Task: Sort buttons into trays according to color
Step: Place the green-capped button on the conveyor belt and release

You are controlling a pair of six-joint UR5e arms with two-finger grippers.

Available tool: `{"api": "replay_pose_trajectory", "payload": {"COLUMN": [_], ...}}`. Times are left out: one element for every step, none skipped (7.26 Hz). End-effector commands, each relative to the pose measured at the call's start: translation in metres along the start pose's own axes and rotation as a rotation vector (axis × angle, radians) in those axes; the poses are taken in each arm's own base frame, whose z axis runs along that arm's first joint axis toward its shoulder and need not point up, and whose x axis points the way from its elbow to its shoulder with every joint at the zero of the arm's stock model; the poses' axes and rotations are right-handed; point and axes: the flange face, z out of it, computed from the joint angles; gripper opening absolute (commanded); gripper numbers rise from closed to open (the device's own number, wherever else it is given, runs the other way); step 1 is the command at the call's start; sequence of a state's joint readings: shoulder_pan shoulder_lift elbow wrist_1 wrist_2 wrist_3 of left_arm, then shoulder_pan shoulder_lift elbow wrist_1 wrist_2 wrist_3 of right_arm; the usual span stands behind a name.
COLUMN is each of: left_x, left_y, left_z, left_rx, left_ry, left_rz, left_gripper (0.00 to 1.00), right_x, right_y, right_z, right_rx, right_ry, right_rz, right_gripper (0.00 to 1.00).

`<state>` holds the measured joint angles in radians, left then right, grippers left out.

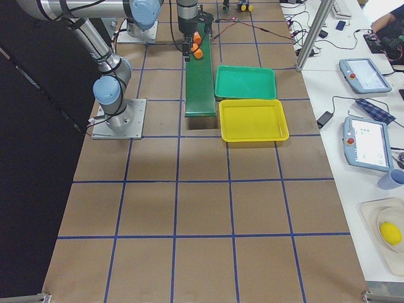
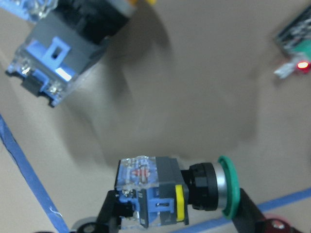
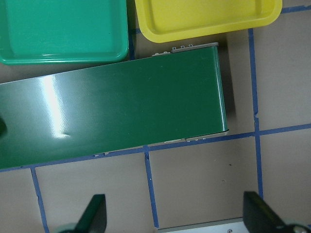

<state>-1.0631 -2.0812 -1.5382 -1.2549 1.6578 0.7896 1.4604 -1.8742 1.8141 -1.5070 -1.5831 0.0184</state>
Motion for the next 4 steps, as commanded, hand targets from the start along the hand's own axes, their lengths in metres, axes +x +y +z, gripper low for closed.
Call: {"api": "replay_pose_trajectory", "payload": {"left_x": [0.122, 0.183, 0.242, 0.277], "left_y": [0.038, 0.052, 0.067, 0.085], "left_z": [-0.048, -0.052, -0.04, -0.029], "left_rx": [-0.039, -0.039, -0.059, -0.074], "left_ry": [0.024, 0.028, 0.034, 0.024], "left_rz": [-0.151, -0.236, -0.281, -0.327], "left_gripper": [0.0, 0.0, 0.0, 0.0], "right_x": [0.0, 0.0, 0.0, 0.0], "right_y": [0.0, -0.001, 0.0, -0.001], "right_z": [0.0, 0.0, 0.001, 0.002], "right_rx": [-0.001, 0.001, -0.002, -0.004], "right_ry": [0.0, -0.002, 0.0, 0.0], "right_rz": [-0.003, -0.003, -0.003, -0.003], "right_gripper": [1.0, 1.0, 1.0, 1.0]}}
